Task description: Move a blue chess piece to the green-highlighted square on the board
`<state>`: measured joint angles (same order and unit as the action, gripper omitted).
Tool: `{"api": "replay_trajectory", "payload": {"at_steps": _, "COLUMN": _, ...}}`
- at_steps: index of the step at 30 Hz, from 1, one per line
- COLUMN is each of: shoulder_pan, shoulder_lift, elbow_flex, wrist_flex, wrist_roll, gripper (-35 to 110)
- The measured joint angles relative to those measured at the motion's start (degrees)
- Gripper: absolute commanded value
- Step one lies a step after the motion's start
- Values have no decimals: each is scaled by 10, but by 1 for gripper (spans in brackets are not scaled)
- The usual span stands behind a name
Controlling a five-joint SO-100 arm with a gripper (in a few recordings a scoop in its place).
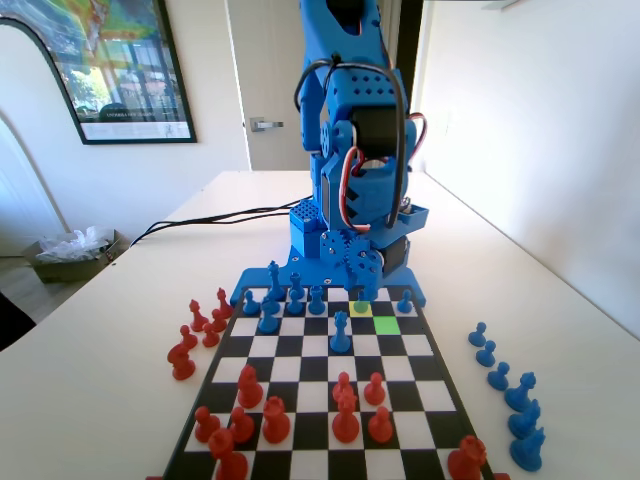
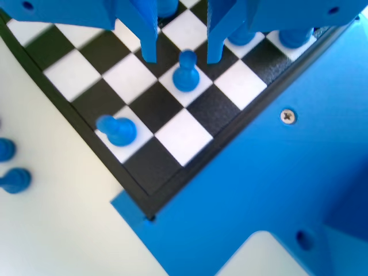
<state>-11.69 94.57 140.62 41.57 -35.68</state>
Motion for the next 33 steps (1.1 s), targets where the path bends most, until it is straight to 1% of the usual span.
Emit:
{"api": "replay_trajectory", "payload": {"at_steps": 24, "shoulder_pan": 4, "shoulder_lift": -9, "elbow_flex": 34, "wrist_flex": -41, "wrist_roll": -31, "gripper": 10}}
{"api": "replay_trajectory", "payload": {"at_steps": 33, "shoulder_pan": 2, "shoulder_lift": -9, "elbow_flex": 36, "wrist_flex": -45, "wrist_roll": -38, "gripper": 1}}
